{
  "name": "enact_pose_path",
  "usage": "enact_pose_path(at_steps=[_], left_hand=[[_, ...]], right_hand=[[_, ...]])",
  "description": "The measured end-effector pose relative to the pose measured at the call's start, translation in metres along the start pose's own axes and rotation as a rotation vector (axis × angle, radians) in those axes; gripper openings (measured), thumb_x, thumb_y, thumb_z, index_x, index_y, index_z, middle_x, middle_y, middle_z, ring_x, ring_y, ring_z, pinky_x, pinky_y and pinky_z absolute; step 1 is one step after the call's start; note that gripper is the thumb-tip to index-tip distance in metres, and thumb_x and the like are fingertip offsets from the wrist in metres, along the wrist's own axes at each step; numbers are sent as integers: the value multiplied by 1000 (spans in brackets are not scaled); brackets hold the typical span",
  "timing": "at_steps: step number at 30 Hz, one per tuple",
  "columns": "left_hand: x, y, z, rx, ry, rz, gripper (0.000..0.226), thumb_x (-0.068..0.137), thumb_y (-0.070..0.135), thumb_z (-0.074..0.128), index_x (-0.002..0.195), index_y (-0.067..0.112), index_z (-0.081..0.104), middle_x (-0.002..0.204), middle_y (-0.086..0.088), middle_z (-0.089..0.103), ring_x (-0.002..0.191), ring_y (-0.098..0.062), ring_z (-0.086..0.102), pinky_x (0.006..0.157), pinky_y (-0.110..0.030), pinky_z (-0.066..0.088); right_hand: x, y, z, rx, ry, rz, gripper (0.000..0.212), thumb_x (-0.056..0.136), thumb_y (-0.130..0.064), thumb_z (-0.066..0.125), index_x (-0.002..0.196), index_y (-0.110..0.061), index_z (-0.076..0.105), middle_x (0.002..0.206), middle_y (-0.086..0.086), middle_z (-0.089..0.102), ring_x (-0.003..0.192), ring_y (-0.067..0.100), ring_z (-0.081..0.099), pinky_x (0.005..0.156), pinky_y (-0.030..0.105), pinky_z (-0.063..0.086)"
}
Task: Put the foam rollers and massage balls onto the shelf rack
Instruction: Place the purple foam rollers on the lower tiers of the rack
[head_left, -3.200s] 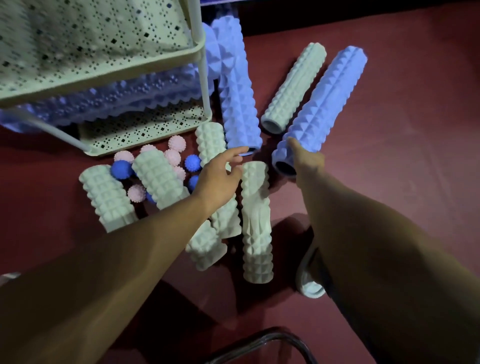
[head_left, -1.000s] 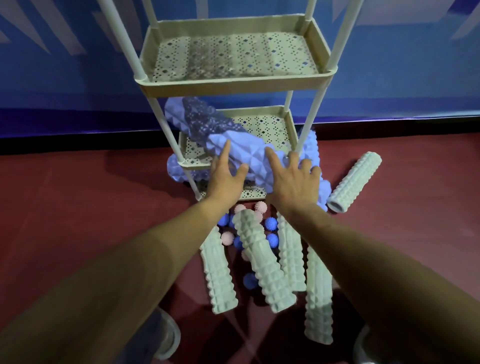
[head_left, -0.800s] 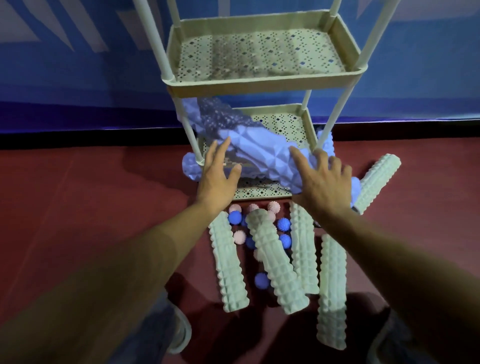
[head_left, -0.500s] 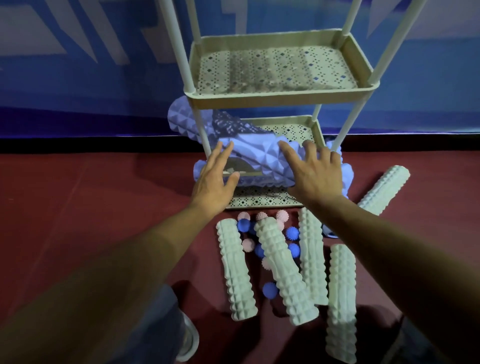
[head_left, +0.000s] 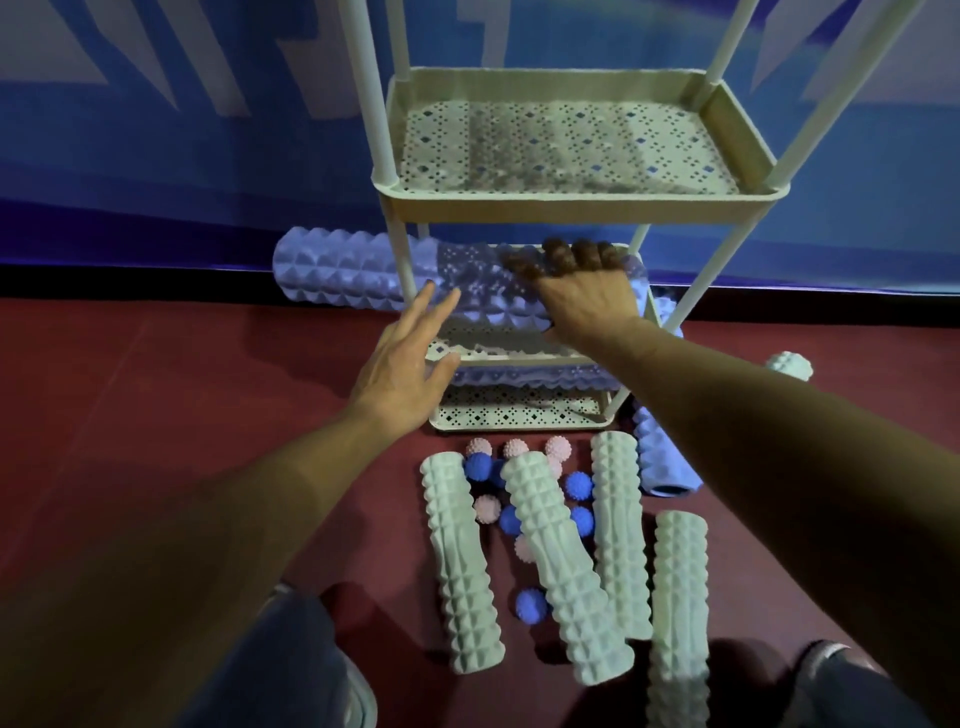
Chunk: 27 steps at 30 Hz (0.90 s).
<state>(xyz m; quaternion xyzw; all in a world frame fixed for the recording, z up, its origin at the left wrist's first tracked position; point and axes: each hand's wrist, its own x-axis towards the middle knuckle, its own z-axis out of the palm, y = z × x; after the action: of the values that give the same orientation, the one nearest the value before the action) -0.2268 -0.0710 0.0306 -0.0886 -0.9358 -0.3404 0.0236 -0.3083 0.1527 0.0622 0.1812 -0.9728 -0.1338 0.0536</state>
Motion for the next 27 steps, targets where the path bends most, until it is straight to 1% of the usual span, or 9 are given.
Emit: enact_pose_path(at_steps=[4,7,9,12,15,17,20,24,27], left_hand=[[2,-2,11,-6,-33,40,72,95,28,56,150,48,14,161,21,5,144,-19,27,105,-49,43],[7,7,20,-15,-56,38,71,96,29,55,150,48,13,162,15,8,143,-20,31,112,-49,34],[12,16,26,-19,-55,41,70,97,28,55,152,45,14,162,10,12,146,-20,24,116,-45,28],[19,28,35,-45,-74,-28,69,97,29,54,152,44,15,162,10,12,148,-21,16,118,-44,23],[27,37,42,-38,-95,-80,68,97,32,54,150,47,14,162,9,12,148,-24,18,118,-48,24],[32,41,44,-34,-94,-95,67,97,33,54,150,45,15,162,7,13,148,-22,18,117,-44,23],[36,44,47,-28,-74,-117,66,97,33,54,151,41,17,162,5,16,147,-21,18,116,-41,22],[32,45,51,-123,-72,-187,69,95,30,57,150,44,19,162,8,12,148,-20,17,119,-42,20],[25,44,51,-131,-90,-167,70,95,27,56,150,48,17,162,12,10,148,-21,17,119,-45,23]], right_hand=[[9,31,19,-25,46,-57,89,79,-41,74,152,-41,22,150,16,38,130,43,41,110,54,30],[8,57,42,-20,219,-30,72,81,-20,70,147,-25,41,140,22,50,122,48,48,105,58,36],[6,69,49,-30,176,33,67,89,-16,60,150,-23,32,146,23,44,129,48,42,110,58,30],[3,75,51,-50,-70,189,66,101,-29,41,157,-25,5,160,14,19,148,39,15,121,52,6],[2,59,48,-61,-122,258,77,100,-34,43,156,-25,-9,164,14,4,150,39,3,120,57,0],[6,43,44,11,-85,232,91,94,-40,54,155,-30,-13,165,13,-3,150,40,-3,118,60,-5],[18,18,33,129,-29,144,106,85,-42,68,153,-39,-14,166,8,-3,151,39,-2,120,58,-2],[35,3,29,163,-84,87,96,88,-25,65,153,-46,-3,165,5,7,148,43,8,120,59,7],[33,11,26,164,-73,78,99,79,-26,72,151,-49,8,160,7,17,143,44,19,117,58,17]])
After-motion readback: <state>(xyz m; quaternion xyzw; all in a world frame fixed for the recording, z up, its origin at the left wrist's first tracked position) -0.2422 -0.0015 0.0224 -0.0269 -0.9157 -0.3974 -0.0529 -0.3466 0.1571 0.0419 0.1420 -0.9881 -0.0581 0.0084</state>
